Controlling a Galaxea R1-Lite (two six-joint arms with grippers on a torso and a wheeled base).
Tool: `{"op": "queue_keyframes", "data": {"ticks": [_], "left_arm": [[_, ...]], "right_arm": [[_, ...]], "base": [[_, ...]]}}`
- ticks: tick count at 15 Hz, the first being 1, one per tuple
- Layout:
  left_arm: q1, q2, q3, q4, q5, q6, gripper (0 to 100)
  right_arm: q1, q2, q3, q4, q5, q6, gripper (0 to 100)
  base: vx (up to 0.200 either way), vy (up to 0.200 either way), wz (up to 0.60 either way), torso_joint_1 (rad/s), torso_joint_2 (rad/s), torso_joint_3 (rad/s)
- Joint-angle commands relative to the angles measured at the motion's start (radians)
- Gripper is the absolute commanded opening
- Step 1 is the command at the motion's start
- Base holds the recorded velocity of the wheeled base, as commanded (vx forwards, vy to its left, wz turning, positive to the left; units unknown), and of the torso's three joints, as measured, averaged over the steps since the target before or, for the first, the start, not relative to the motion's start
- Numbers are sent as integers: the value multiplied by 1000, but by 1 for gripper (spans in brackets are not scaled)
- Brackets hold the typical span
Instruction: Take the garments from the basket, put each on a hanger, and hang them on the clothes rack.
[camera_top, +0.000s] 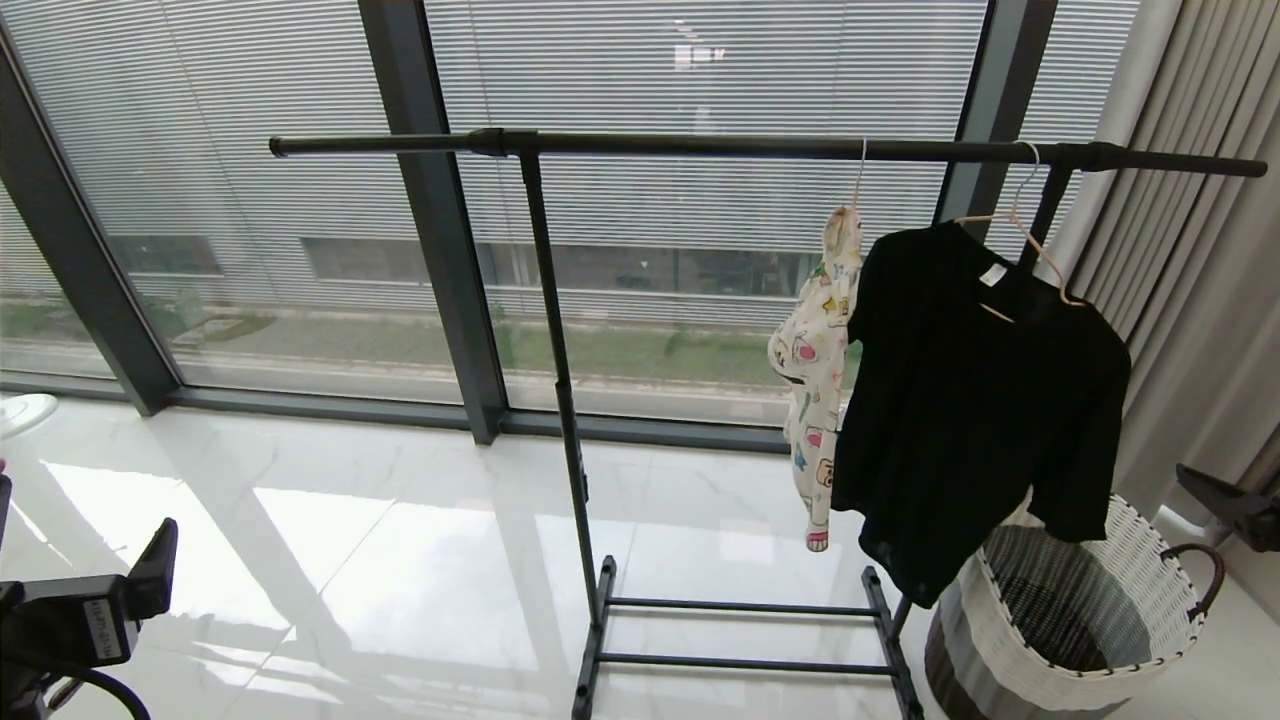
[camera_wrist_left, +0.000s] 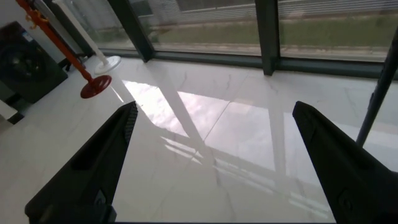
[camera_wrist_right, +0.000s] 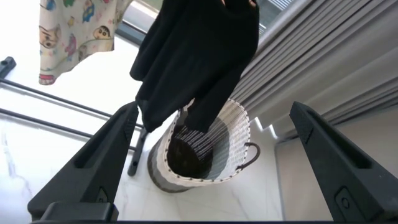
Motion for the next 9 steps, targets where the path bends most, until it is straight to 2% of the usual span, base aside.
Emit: {"op": "queue_keyframes", "data": {"ticks": [1,9], "left_arm": [[5,-8,6,1,8,-2,100],[33,-11,16,1,8,-5,100]], "right_arm": [[-1,0,1,-1,0,1,100],[-3,-18,38,-4,0,1,100]], "base": [[0,0,0,-227,500,281],[0,0,0,-202,495,286]]}}
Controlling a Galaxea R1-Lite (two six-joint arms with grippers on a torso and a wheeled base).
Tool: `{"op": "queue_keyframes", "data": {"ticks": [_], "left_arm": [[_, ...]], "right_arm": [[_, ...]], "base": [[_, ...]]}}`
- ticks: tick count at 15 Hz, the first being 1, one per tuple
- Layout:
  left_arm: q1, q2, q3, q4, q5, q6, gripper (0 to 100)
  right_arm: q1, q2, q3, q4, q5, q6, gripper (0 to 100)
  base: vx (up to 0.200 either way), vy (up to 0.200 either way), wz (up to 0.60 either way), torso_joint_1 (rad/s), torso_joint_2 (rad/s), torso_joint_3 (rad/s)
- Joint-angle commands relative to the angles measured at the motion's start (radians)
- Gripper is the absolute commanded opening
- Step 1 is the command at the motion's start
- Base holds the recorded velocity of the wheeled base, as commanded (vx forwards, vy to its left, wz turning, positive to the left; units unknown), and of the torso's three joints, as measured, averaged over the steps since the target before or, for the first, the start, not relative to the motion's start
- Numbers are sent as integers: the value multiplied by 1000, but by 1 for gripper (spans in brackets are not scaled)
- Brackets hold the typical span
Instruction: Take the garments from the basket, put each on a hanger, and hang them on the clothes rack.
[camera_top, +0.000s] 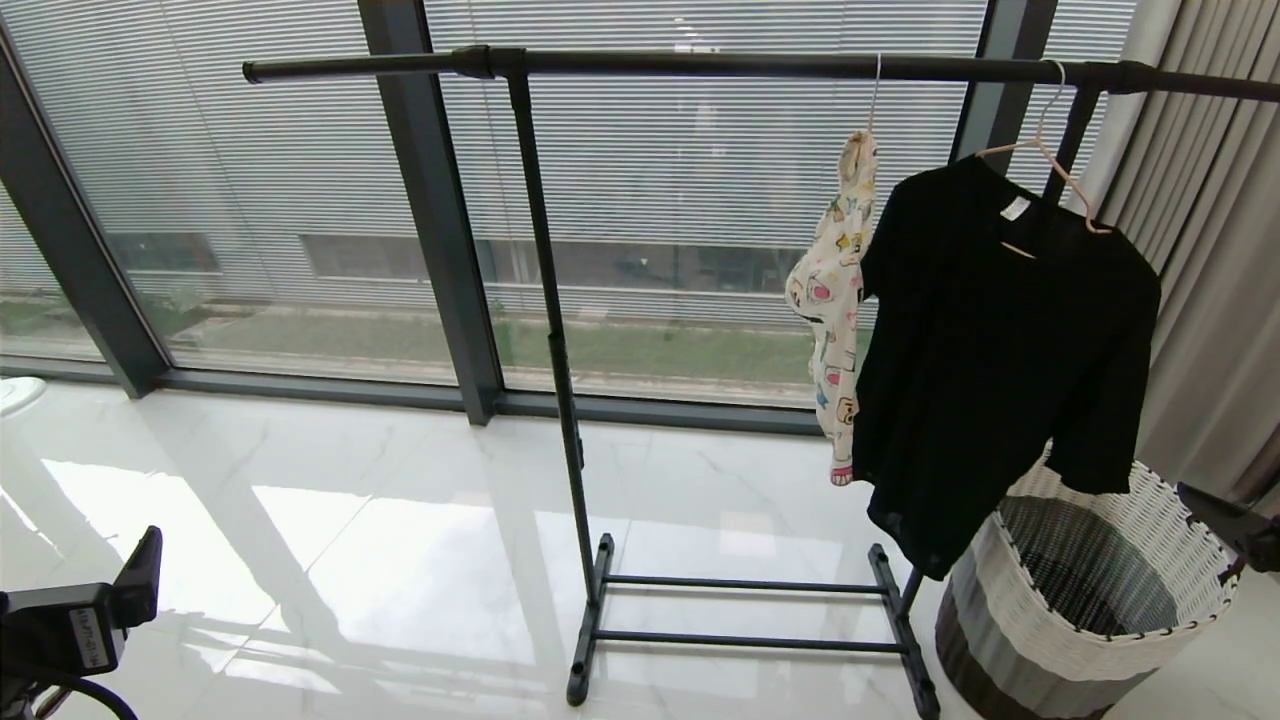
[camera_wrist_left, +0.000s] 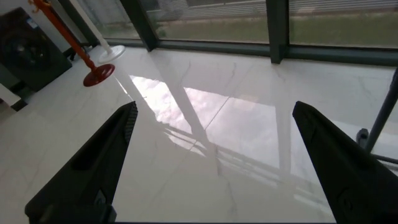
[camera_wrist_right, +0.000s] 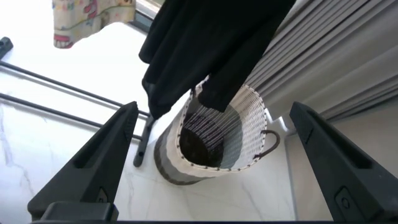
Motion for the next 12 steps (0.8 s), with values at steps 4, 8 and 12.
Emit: {"op": "queue_keyframes", "data": {"ticks": [4,8,12], "left_arm": [[8,-29,42,-1,1,-5,100],[92,-210,84,83,26,-47,100],[132,-553,84,391,102,-45,100]], "right_arm": [[-93,-4,23,-6,-2,12,100],[-260,-113,155,-106,0,173,100],[-269,-349,310,-106,4,207,100]], "base": [[0,0,0,-172,469,287],[0,0,0,-51,151,95],[0,0,0,0,0,0]]}}
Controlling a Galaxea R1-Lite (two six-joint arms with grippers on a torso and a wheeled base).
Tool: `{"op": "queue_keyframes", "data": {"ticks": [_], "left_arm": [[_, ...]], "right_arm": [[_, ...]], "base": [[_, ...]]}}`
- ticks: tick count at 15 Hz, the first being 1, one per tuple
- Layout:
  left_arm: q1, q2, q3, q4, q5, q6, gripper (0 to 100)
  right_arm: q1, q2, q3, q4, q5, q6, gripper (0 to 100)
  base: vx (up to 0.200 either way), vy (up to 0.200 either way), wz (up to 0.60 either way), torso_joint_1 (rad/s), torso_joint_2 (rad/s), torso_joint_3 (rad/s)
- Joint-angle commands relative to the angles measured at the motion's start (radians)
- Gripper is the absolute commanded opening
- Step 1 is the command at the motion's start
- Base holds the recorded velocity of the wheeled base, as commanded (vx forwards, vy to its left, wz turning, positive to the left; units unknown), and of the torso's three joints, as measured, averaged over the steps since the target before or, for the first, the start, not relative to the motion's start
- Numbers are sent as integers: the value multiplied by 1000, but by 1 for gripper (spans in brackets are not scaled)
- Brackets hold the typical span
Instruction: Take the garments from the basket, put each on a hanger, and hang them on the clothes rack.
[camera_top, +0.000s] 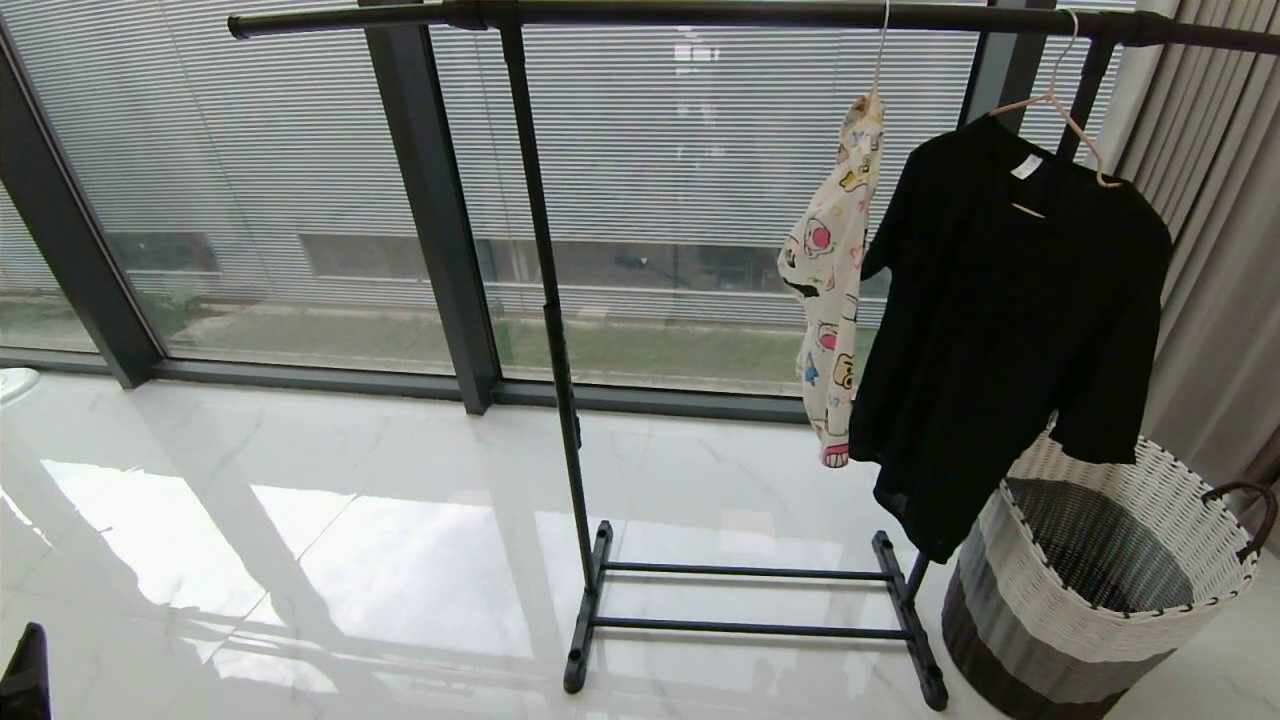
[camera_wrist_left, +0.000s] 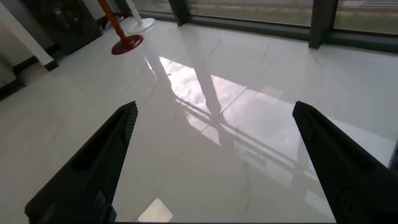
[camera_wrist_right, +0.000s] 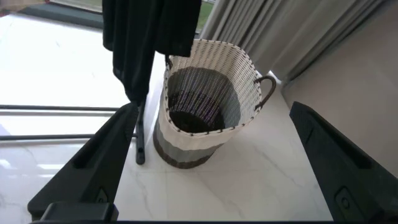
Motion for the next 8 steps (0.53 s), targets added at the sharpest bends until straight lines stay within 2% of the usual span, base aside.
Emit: {"op": "queue_keyframes", "data": {"ticks": [1,3,4,5,7,8], "left_arm": [[21,-374,2,249,55,3,100],[23,-614,2,427,78,30,100],[27,-646,2,536,161,22,100],[27,-644,2,537,233,13,100],[27,-644,2,537,233,10,100],[29,-644,2,537,232,13,100]], "right_arm": [[-9,-201,110,-3,1,26,100],[-8,-313,170,-1,2,37,100],[-8,-388,214,0,5,30,100],[-5,-458,251,5,17,18,100],[-2,-584,308,20,51,-9,100],[-2,-656,308,71,68,-16,100]], "base": [[0,0,0,0,0,0],[0,0,0,0,0,0],[0,0,0,0,0,0],[0,0,0,0,0,0],[0,0,0,0,0,0],[0,0,0,0,0,0]]}}
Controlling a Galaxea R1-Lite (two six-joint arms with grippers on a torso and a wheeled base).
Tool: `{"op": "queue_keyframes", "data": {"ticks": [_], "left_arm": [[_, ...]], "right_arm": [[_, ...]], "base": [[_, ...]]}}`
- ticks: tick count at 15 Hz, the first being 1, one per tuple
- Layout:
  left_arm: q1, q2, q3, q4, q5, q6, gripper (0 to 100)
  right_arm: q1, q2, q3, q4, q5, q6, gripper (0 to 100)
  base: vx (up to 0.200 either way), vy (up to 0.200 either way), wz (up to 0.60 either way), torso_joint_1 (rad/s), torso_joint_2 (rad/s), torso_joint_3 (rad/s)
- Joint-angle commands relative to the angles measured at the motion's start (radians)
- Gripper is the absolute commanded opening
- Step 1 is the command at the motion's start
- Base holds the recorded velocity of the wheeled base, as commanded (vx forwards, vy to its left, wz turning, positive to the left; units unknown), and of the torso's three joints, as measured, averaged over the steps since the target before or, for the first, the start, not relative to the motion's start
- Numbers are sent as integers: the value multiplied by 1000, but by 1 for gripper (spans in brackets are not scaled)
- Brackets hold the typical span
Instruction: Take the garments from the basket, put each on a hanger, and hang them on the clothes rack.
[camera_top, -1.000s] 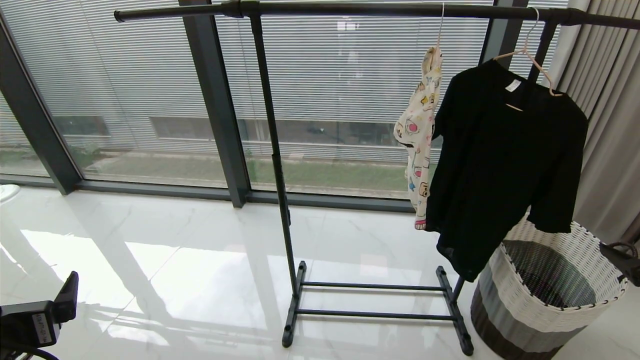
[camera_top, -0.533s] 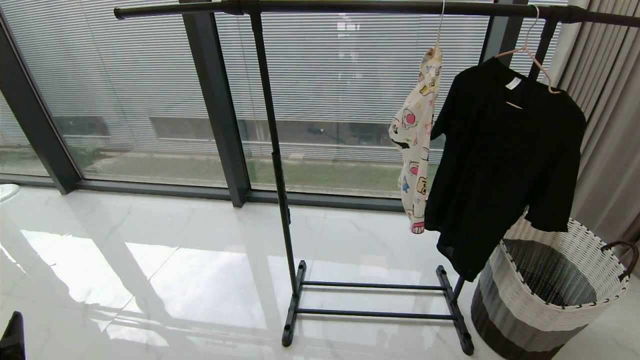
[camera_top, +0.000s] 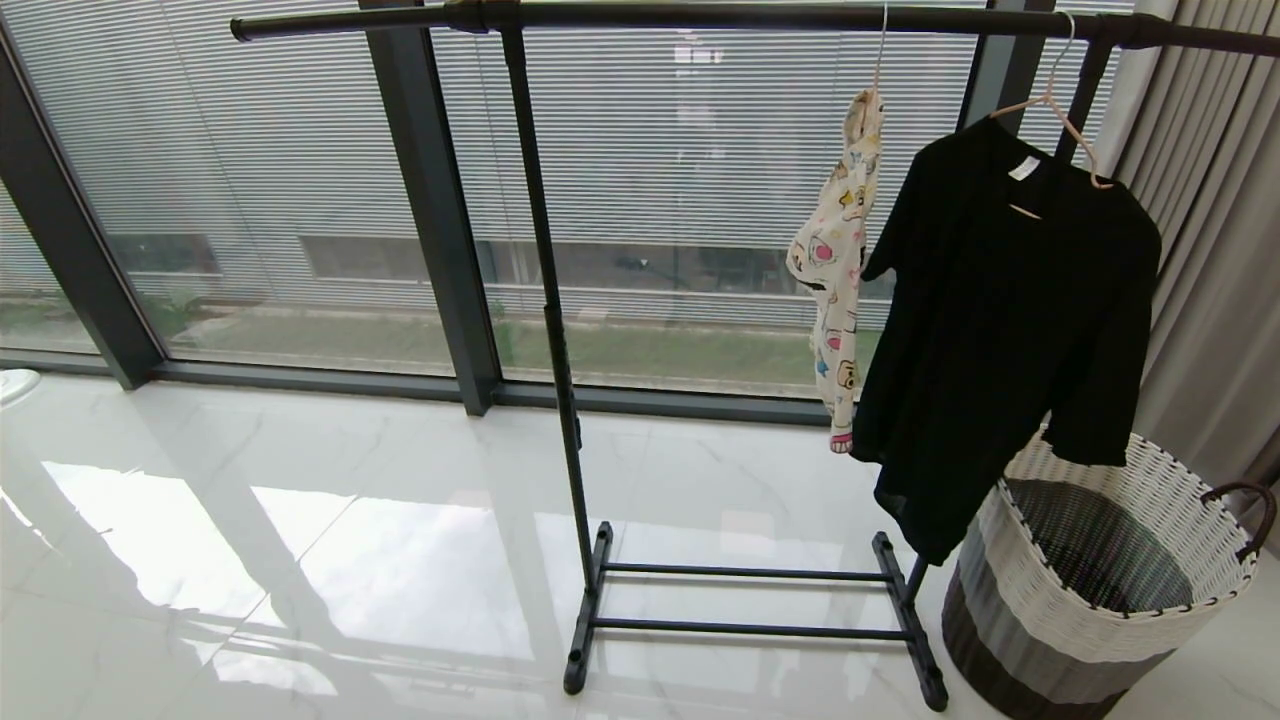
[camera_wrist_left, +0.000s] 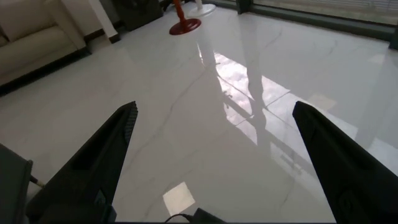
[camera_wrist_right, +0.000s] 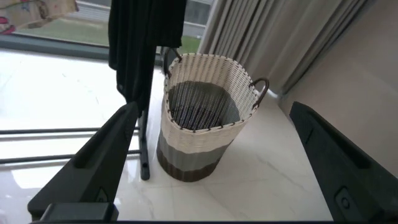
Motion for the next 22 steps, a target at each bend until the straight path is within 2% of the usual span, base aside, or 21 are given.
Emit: {"op": "queue_keyframes", "data": {"ticks": [1,4,6,10,13,14,17,19,20,21,22], "left_arm": [[1,-61,0,4,4,-1,100],[1,-61,0,4,4,-16,100],[1,-61,0,4,4,-19,100],[3,-61,0,3,4,-13,100],[3,-61,0,3,-14,-13,100],[3,-61,0,3,-65,-16,100],[1,-61,0,3,-378,-7,100],[-4,-63,0,3,-387,-12,100],[-50,-72,0,3,-392,-16,100],[-135,-94,0,4,-404,-22,100],[-129,-92,0,4,-421,-32,100]], "right_arm": [[7,-239,47,123,32,-23,100],[8,-234,47,190,26,-19,100],[8,-234,47,190,20,-19,100],[8,-234,47,190,-46,-30,100],[18,-233,47,190,-47,-30,100],[28,-234,47,190,-47,-30,100],[25,-233,47,190,-46,-29,100],[-15,-228,47,192,-46,-27,100],[-36,-231,47,192,-46,-29,100],[-45,-231,47,192,-44,-29,100],[-45,-231,47,192,-43,-29,100]], "base": [[0,0,0,0,0,0],[0,0,0,0,0,0],[0,0,0,0,0,0],[0,0,0,0,0,0],[0,0,0,0,0,0],[0,0,0,0,0,0],[0,0,0,0,0,0],[0,0,0,0,0,0],[0,0,0,0,0,0],[0,0,0,0,0,0],[0,0,0,0,0,0]]}}
